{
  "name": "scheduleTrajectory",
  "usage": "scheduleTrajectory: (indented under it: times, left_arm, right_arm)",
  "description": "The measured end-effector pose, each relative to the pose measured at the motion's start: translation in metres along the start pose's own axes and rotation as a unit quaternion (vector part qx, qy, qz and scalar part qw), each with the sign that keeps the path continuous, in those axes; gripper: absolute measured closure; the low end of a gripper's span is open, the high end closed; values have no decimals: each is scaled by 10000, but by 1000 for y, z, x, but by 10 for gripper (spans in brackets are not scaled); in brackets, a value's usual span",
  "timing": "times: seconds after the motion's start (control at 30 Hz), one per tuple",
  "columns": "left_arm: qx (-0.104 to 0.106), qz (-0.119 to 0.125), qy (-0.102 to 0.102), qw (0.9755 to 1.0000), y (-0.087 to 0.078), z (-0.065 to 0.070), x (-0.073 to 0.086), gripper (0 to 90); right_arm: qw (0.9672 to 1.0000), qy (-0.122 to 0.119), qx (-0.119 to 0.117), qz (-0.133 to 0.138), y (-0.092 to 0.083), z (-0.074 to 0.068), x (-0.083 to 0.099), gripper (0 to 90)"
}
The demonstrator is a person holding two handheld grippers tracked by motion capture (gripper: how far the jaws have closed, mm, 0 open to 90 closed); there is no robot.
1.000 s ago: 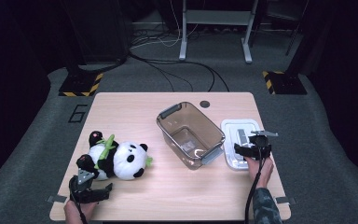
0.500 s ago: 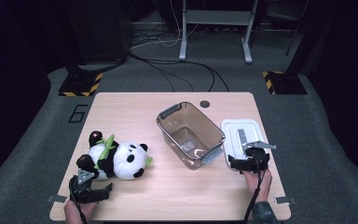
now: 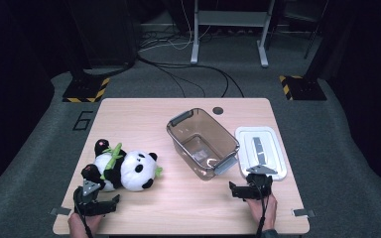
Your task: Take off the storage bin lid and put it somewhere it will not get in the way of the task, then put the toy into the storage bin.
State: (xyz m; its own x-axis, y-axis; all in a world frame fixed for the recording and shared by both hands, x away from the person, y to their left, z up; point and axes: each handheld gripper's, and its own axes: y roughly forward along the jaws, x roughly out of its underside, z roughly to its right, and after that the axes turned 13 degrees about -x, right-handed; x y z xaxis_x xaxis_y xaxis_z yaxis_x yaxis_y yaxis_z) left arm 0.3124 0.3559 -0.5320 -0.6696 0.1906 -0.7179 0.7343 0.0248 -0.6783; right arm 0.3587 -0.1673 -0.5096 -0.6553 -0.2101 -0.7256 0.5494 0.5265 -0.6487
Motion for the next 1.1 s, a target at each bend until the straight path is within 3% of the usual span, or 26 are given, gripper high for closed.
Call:
scheduleTrajectory:
  times: [0.27,0.37,0.73,1.1]
  left_arm:
    - [-1,1,2,10000,0,0,0,0]
    - [-1,-3,5,10000,0,0,0,0]
    - [105,-18,68,9999,-3,0,0,0]
    - [263,90,93,9996,-29,-1,-12,1]
  right_arm:
    - [9991,-246,-14,-347,18,-13,10,0]
    - [9986,-397,70,-350,21,-15,11,0]
    - [9989,-410,93,-204,21,-14,13,0]
    - [9989,-411,92,-200,22,-14,13,0]
